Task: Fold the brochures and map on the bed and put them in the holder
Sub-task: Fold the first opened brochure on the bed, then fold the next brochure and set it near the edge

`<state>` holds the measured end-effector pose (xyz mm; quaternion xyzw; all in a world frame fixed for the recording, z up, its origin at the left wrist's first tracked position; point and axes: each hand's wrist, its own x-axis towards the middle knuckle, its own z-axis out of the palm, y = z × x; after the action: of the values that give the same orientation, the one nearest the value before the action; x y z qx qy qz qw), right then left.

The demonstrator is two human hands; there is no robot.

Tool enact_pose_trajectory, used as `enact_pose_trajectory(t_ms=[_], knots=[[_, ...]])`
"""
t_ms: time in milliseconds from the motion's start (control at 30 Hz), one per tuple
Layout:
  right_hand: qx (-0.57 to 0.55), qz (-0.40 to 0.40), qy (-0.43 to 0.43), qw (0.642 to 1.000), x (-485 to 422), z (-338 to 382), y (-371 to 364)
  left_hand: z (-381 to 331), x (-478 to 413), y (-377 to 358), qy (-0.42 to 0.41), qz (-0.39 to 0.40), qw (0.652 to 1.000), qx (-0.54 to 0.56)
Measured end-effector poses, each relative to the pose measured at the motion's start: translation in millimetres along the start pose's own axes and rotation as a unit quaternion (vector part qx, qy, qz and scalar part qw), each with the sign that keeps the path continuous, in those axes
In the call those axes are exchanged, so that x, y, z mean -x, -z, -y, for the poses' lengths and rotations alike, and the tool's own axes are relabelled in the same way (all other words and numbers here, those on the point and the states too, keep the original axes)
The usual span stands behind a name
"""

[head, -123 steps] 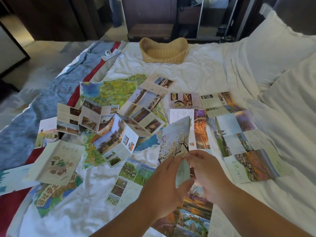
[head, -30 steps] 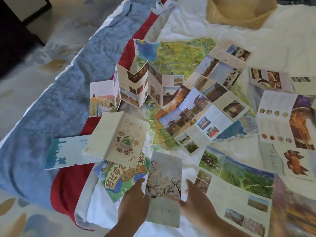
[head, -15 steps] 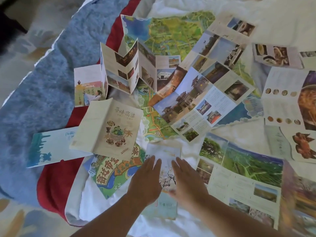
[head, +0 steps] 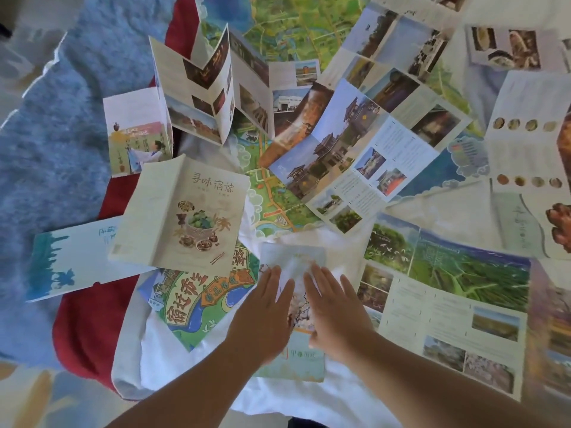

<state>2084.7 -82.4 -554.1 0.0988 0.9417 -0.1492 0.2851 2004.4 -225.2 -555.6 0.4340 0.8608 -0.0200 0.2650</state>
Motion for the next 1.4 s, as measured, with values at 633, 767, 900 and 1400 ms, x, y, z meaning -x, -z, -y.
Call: enact_pose_trajectory(t_ms=[633, 767, 900, 1400], knots=[[-0.029, 0.097, 0.079, 0.992, 62, 31, -24, -24, 77, -20, -0.019, 0.093, 0.995, -0.009], [-0.095, 0.064, 0.052, 0.992, 70, 21, -13, -29, 68, -17, 0.011, 0.066, 0.997, 0.036], [-0.145, 0.013, -0.015, 0.989, 88, -2, 7, -44, 49, -3, -0.010, 0.025, 0.999, 0.044], [-0.229, -0.099, -0.201, 0.947, 191, -127, 54, -152, -10, 65, 0.016, 0.008, 0.981, 0.191]])
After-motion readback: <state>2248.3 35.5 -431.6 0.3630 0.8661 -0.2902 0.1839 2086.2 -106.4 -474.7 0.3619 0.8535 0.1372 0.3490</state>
